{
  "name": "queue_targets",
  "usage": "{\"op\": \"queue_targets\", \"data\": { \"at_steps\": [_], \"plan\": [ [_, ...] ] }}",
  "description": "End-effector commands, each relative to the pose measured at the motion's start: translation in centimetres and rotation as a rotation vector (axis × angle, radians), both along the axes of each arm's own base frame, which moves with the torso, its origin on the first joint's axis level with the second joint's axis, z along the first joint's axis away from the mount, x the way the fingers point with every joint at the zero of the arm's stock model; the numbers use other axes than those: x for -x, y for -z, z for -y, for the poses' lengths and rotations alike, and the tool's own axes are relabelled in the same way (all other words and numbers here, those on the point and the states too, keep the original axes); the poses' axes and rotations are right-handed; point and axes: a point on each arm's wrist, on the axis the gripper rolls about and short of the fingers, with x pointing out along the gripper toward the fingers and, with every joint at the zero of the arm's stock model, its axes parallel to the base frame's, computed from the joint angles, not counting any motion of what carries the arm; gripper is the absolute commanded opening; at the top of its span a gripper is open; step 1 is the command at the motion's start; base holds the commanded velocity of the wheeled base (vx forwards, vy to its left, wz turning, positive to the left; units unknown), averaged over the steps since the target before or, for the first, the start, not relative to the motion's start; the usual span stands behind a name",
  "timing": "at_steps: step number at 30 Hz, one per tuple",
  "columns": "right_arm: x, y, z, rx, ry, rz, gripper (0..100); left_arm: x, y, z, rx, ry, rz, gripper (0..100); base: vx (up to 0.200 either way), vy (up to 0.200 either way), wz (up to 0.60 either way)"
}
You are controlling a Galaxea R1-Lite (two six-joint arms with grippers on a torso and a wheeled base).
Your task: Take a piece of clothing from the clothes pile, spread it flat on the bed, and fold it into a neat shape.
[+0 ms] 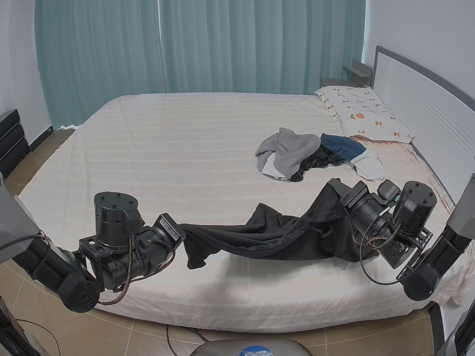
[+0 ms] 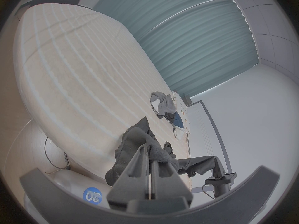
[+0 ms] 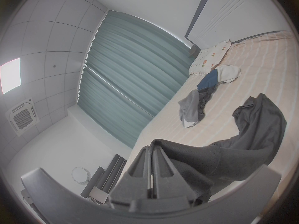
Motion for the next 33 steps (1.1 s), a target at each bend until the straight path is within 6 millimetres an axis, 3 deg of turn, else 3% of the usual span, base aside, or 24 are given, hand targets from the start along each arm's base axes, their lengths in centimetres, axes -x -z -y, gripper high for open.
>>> {"op": "queue_targets", "data": {
  "at_steps": [1,12,33],
  "plan": [
    [-0.1,-0.2,0.3,-0.010,0.012,0.019,0,0.0,0.1,0.0,0.000,-0.001,-0.002,0,0.000,0.200,0.00],
    [0.6,-2.0,0.7,-0.045,0.000,0.068,0,0.0,-0.2,0.0,0.003,-0.001,0.005,0,0.000,0.200,0.00],
    [0.9,-3.0,1.2,-0.103,-0.001,0.085,0,0.5,-1.5,-0.3,0.025,-0.003,0.048,0,0.000,0.200,0.00]
  ]
}}
